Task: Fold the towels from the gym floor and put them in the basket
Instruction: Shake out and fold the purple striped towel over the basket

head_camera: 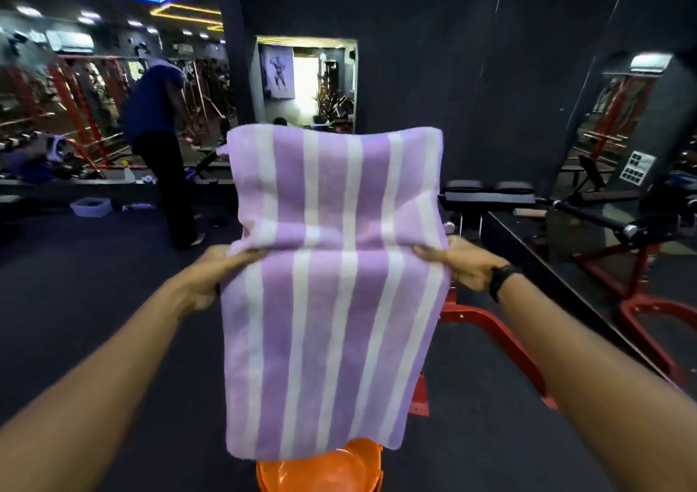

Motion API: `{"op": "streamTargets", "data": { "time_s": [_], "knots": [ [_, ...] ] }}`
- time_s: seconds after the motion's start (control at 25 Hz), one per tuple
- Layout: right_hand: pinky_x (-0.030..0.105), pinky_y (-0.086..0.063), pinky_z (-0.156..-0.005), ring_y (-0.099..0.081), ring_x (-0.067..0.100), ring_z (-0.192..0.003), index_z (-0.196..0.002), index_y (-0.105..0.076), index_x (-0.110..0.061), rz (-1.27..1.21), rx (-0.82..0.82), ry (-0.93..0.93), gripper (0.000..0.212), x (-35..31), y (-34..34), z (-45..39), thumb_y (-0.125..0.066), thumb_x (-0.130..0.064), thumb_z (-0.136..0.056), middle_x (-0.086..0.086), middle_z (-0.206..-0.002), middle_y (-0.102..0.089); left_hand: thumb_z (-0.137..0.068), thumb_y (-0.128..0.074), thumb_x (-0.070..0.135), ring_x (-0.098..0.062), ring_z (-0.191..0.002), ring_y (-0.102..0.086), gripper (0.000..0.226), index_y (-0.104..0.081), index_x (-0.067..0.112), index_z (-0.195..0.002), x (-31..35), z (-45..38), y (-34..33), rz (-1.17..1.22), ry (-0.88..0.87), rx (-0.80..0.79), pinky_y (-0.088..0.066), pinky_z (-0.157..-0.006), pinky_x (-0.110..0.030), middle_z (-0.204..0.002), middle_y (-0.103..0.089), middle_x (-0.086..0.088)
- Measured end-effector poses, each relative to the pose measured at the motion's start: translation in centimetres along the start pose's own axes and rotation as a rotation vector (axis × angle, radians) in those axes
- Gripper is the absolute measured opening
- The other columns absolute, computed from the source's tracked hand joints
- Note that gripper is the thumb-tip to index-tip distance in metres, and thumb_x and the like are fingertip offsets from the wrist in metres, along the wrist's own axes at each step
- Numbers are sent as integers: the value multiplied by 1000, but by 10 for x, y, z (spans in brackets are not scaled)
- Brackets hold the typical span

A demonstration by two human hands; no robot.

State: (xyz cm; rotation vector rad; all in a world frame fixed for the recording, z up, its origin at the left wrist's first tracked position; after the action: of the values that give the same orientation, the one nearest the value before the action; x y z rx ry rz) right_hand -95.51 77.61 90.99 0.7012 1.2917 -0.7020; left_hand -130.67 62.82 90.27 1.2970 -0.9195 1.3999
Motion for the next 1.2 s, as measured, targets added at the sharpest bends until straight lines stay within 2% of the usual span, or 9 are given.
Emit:
{"op": "streamTargets", "data": {
  "time_s": [0.12,0.24,0.32,0.4,0.56,0.72,0.88,1.0,1.2],
  "knots": [
    [30,-59,-69,-71,18,-88,-110,-66,-7,9,-46,-77,72,-13,-2,1,-89,-31,-47,11,-104,-72,-57,-88,37,-25,-89,-71,56,-72,9,-102,3,-1,-4,124,76,8,-57,-80,-37,-103,-73,-14],
    [32,-59,-71,-69,20,-87,-124,-51,-2,-65,88,-20,87,-9,-4,-5,-93,-23,-51,9,-98,-70,-82,-72,21,-19,-76,-69,30,-66,1,-103,-5,-3,-2,133,68,164,-56,-71,-29,-109,-67,-18],
    [36,-55,-87,-58,23,-112,-145,-29,-10,-94,162,43,91,-7,-4,-7,-79,2,-70,7,-121,-57,-68,-83,26,-16,-77,-70,56,-61,-3,-111,-4,-2,0,175,51,165,-58,-67,-26,-114,-65,-20],
    [36,-52,-94,-52,24,-121,-146,-31,-13,-13,169,94,93,-8,-7,-5,-75,12,-68,7,-136,-47,-64,-86,18,-20,-101,-62,85,-42,0,-134,0,-2,8,75,-7,254,-53,-85,-34,-130,-54,-19],
    [27,-59,-72,-66,17,-89,-133,-48,-7,7,168,112,83,-8,-7,-1,-81,7,-58,10,-109,-65,-59,-87,-1,-20,-121,-50,115,-21,24,-150,4,-1,3,-113,-104,90,-46,-98,-36,-138,-41,-4],
    [25,-57,-67,-68,13,-77,-108,-64,-5,23,243,177,82,-11,0,1,-95,-11,-32,10,-97,-68,-68,-80,-2,-18,-105,-58,74,-49,16,-134,8,1,6,-97,-201,134,-56,-85,-26,-130,-56,-15],
    [27,-58,-75,-65,14,-85,-115,-59,-7,83,219,223,65,-19,-1,6,-82,8,-56,7,-103,-66,-73,-74,-5,-19,-101,-60,58,-57,15,-125,16,3,0,-74,-194,34,-58,-76,-22,-126,-59,-14],
    [23,-56,-80,-60,11,-92,-114,-58,-16,283,197,250,67,-20,2,7,-79,17,-59,-2,-104,-63,-51,-91,9,-20,-104,-59,69,-64,25,-112,16,1,-4,-560,-182,-59,-55,-86,-31,-116,-62,-3],
    [29,-54,-74,-60,12,-79,-90,-68,-16,603,230,311,30,-21,11,12,-82,-1,-68,-2,-85,-69,-54,-82,41,-20,-88,-64,24,-69,40,-74,16,-9,2,-950,-149,-19,-50,-82,-36,-87,-72,4]
  ]
}}
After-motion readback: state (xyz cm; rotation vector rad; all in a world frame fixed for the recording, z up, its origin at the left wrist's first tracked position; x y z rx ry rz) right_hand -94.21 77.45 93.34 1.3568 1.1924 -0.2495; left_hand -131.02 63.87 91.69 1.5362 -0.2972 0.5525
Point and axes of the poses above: each hand's wrist, its own z-axis away from the middle knuckle, its own y-axis out of the back of the hand, x = y × z, the point moved 4 cm from there along -z, towards the middle knuckle
